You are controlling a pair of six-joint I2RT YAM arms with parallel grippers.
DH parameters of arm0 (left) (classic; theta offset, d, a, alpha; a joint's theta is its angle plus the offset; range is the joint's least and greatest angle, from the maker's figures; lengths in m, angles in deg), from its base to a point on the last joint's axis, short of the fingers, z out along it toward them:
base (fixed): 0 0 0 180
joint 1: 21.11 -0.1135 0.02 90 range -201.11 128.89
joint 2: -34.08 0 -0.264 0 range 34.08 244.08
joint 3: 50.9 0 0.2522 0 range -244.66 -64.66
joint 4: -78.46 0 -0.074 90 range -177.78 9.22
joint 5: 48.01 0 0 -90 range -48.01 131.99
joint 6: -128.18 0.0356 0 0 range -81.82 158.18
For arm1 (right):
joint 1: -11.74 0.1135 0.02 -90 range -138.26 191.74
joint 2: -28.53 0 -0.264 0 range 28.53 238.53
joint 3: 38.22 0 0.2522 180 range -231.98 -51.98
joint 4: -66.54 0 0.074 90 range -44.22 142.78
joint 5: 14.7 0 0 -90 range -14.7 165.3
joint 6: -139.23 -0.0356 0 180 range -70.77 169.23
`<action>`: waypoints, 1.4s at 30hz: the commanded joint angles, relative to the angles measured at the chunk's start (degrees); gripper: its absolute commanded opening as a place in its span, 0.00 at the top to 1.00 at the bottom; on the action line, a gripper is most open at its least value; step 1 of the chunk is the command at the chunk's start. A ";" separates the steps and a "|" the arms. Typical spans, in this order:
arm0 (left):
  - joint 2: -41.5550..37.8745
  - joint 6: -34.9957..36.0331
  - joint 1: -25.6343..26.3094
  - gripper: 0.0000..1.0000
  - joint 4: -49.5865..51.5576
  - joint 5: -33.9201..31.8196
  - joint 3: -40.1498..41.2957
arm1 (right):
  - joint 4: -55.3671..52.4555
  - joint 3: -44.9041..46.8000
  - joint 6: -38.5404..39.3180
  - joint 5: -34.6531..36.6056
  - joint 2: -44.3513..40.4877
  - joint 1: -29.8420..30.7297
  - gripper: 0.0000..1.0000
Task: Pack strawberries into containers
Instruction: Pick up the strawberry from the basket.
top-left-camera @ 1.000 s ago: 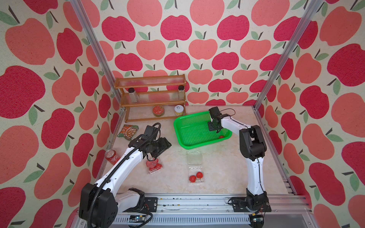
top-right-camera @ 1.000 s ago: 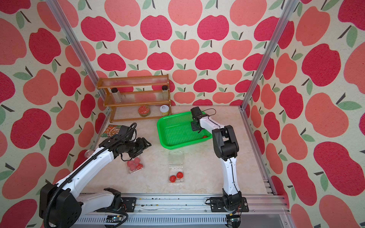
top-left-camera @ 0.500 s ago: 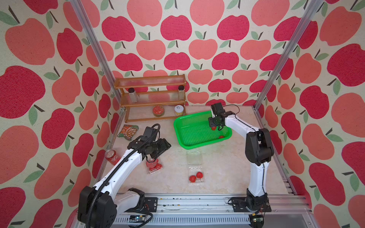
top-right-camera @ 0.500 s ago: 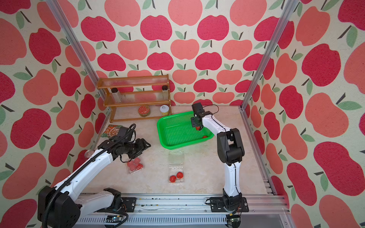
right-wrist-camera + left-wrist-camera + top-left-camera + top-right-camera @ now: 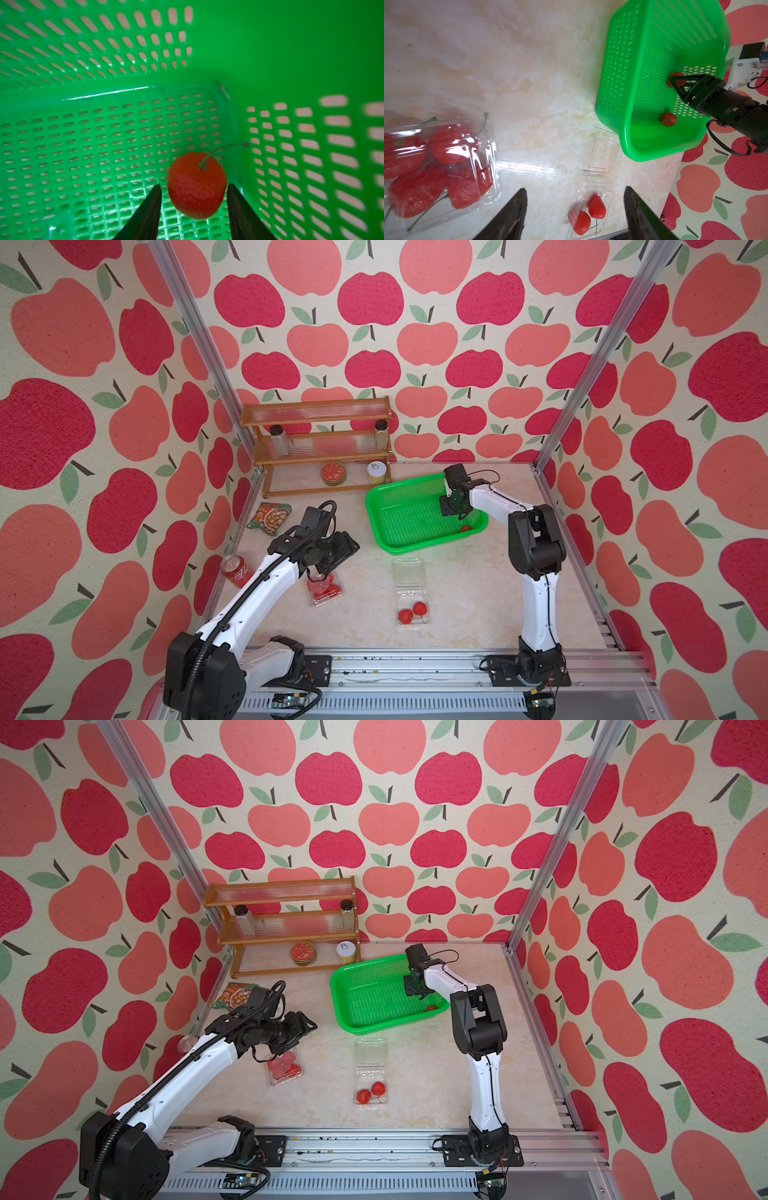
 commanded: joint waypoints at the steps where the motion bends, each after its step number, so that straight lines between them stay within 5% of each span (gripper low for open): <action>1: 0.60 0.60 -0.40 0.28 1.29 0.33 -0.94 | -0.52 -2.74 -1.03 -1.03 2.10 -0.05 0.47; 20: -1.40 0.34 -0.63 0.28 2.04 -0.20 0.34 | -0.65 -3.93 -0.27 -0.55 1.72 -0.30 0.57; 31: -1.67 0.43 -0.63 0.28 1.86 -0.38 0.23 | -1.18 1.41 0.14 -2.61 -8.89 0.60 0.57; 42: -1.12 0.90 -0.63 0.28 2.66 -0.62 -1.07 | -5.77 9.08 -1.77 -6.18 -25.10 7.91 0.57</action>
